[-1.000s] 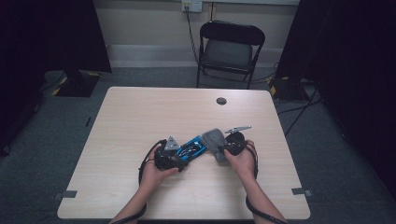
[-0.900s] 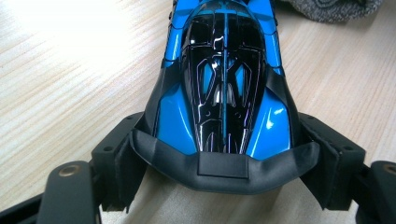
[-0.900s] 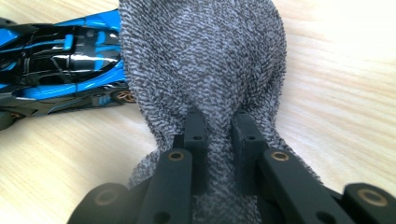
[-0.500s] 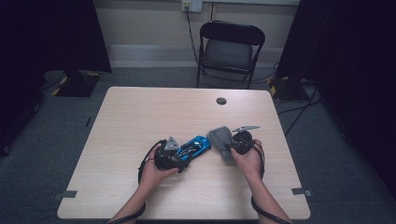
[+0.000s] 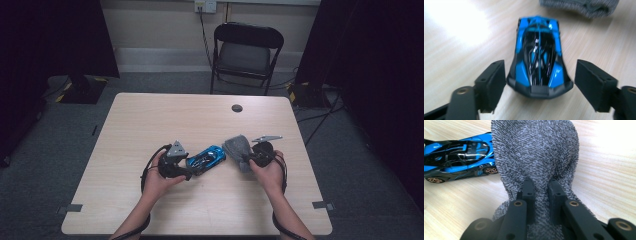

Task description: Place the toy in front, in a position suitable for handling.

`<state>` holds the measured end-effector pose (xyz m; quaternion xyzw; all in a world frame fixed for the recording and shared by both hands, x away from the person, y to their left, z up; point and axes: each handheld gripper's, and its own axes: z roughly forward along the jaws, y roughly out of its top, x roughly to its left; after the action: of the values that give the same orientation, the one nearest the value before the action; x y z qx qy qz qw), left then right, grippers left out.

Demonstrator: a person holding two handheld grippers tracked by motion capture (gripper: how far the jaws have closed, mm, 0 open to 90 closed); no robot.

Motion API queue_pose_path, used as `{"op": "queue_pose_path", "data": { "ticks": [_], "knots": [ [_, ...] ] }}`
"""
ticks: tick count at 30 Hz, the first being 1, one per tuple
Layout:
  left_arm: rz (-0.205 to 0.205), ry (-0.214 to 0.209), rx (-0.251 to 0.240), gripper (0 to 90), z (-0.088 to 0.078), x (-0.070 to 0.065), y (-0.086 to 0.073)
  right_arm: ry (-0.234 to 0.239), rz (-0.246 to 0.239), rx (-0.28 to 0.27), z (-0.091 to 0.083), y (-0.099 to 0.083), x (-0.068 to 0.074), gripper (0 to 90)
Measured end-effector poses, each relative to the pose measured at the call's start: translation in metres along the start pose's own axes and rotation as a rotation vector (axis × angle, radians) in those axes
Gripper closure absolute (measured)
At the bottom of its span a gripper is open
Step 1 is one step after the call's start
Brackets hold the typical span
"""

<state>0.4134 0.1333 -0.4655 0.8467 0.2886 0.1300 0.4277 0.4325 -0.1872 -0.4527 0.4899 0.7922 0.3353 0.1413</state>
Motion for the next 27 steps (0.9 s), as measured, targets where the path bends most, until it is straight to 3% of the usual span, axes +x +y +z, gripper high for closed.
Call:
{"op": "queue_pose_path", "data": {
  "ticks": [5,11,16,19,22,27],
  "knots": [
    [0.027,-0.010,-0.016,38.8,0.002,-0.001,0.006,0.010,-0.013,-0.004,-0.002,0.000,0.003,78.5],
    [0.005,-0.010,-0.002,41.5,0.015,0.000,0.006,0.019,-0.024,-0.006,-0.003,-0.002,0.006,78.5],
    [0.030,0.004,0.019,45.5,0.021,-0.002,0.008,0.022,-0.028,-0.009,-0.006,-0.004,0.005,78.5],
    [0.013,0.001,0.019,47.3,0.022,0.000,0.006,0.031,-0.033,-0.010,-0.007,-0.005,0.007,78.5],
    [0.025,-0.003,0.028,51.0,0.022,0.001,0.004,0.042,-0.036,-0.010,-0.008,-0.006,0.009,78.5],
    [-0.004,-0.024,0.004,54.1,0.023,0.003,0.001,0.059,-0.053,-0.017,-0.011,-0.010,0.013,78.5]
  ]
}}
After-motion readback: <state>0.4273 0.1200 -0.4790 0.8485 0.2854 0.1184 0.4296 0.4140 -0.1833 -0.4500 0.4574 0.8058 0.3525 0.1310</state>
